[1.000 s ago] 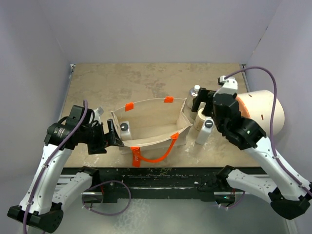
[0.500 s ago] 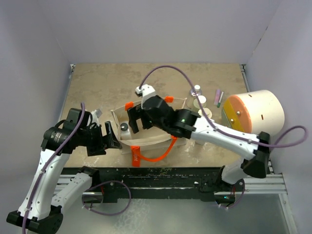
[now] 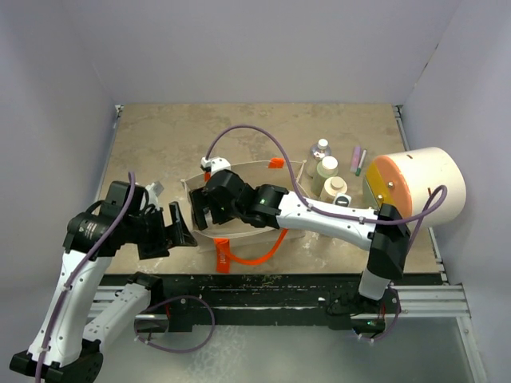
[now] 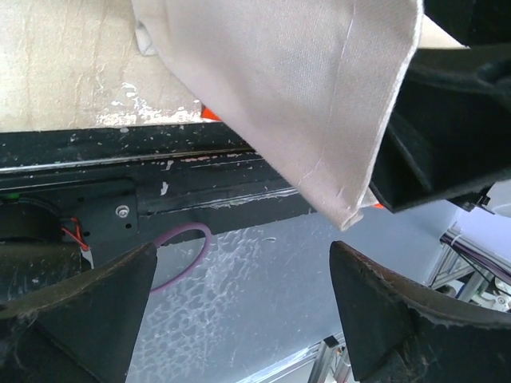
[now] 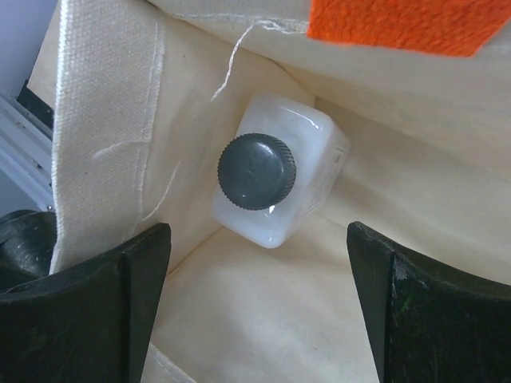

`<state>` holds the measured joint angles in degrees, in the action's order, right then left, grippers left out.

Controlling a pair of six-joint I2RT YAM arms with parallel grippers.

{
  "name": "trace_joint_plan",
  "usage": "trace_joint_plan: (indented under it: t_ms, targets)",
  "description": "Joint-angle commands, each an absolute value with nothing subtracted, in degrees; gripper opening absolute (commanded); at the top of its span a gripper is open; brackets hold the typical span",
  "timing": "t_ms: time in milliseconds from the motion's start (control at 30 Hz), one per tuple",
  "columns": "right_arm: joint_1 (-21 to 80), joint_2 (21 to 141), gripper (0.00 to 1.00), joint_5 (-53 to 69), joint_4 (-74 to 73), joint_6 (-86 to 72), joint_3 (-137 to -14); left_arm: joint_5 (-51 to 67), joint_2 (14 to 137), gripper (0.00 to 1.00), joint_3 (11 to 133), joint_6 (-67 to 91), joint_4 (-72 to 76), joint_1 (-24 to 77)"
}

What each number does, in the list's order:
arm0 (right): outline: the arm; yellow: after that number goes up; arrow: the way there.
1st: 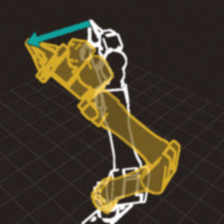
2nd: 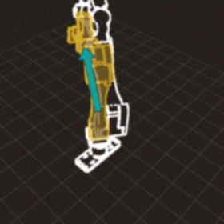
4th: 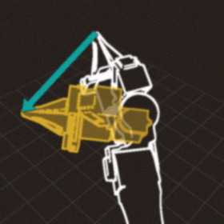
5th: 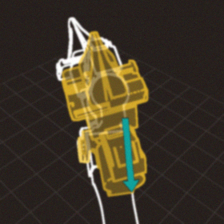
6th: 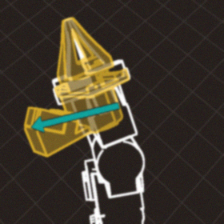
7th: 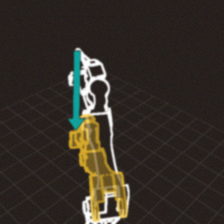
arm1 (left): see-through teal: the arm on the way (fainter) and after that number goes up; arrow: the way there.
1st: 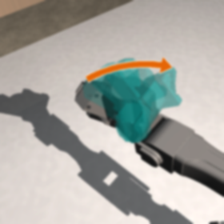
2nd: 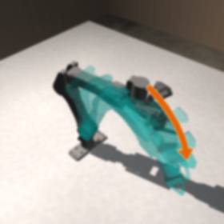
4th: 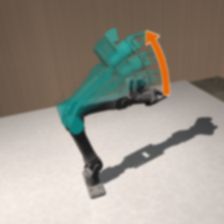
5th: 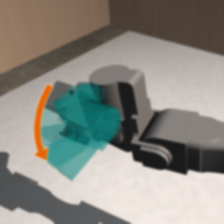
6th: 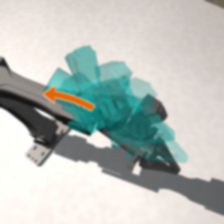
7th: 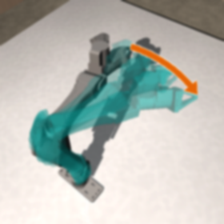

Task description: Take the personal care products out of the canvas bag

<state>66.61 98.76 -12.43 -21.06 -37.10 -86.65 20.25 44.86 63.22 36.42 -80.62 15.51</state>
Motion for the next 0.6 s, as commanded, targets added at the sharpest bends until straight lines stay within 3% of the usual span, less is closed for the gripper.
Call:
trace_joint_plan:
  t_ms: [0,333,433,567]
  targets:
    - [67.31,100.26,0.91,-11.03,-19.16,-40.17,-89.75,17.71,44.60,0.93,66.79,37.06,-82.81,15.73]
    - [67.87,112.38,0.92,-19.37,-30.32,-47.44,-100.34,17.30,43.28,0.98,66.80,38.75,-82.83,15.69]
    - [67.85,115.85,0.86,-22.31,-39.27,-52.25,-104.21,17.59,42.68,0.98,66.10,39.09,-82.11,15.73]
    - [67.85,116.41,0.83,-22.93,-40.31,-53.32,-104.34,17.15,42.50,0.99,66.27,39.24,-82.40,15.73]
